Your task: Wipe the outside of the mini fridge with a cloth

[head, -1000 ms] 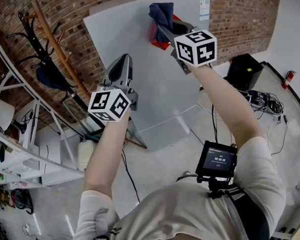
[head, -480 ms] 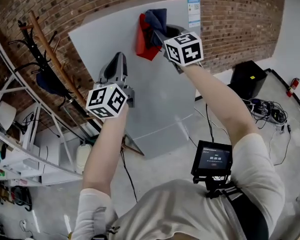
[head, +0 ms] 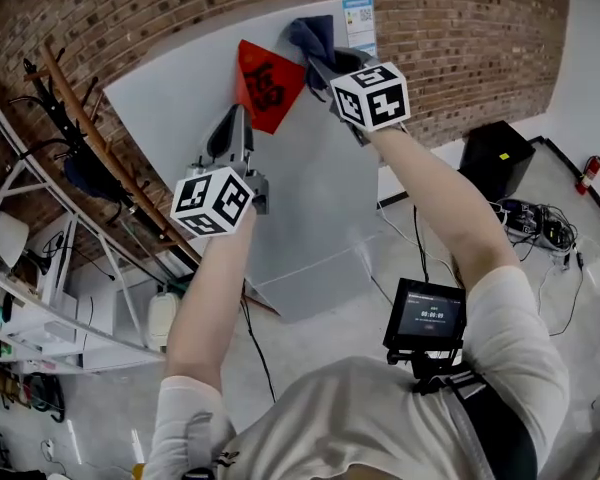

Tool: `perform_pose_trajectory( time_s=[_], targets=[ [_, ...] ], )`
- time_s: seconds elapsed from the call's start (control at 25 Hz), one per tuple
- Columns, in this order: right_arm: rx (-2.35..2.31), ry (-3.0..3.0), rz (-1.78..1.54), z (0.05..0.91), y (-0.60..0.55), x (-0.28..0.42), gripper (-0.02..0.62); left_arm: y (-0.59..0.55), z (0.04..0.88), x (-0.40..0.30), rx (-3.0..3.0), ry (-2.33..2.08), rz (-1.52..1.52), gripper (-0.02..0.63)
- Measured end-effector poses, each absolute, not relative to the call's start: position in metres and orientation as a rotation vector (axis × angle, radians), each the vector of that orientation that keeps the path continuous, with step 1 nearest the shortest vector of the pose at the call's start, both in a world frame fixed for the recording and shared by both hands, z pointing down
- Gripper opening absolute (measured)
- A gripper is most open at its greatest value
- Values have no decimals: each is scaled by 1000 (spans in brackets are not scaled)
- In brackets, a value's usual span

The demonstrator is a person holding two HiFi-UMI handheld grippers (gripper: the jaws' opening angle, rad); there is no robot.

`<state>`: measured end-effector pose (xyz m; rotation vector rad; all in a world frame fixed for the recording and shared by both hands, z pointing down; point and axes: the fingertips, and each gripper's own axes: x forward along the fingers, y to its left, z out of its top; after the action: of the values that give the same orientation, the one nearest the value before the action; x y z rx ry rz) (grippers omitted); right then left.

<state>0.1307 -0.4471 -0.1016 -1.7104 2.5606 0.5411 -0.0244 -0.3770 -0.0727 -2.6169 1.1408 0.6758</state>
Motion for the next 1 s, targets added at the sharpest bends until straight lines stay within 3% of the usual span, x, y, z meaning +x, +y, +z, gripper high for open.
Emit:
perform_pose_trajectory(
  time_s=[0.48,0.8,1.0],
  targets=[
    [-1887,2385,366,-86,-463,258,74,-387,-63,30,-2657,1083,672,0],
    [-1869,2389,380,-88,-461,253,74,-389,-65,28,-2654,1089,675,0],
    [-1736,2452,474,-97,-432,199,74,-388,-55,0,-2650,1144,681,0]
  ],
)
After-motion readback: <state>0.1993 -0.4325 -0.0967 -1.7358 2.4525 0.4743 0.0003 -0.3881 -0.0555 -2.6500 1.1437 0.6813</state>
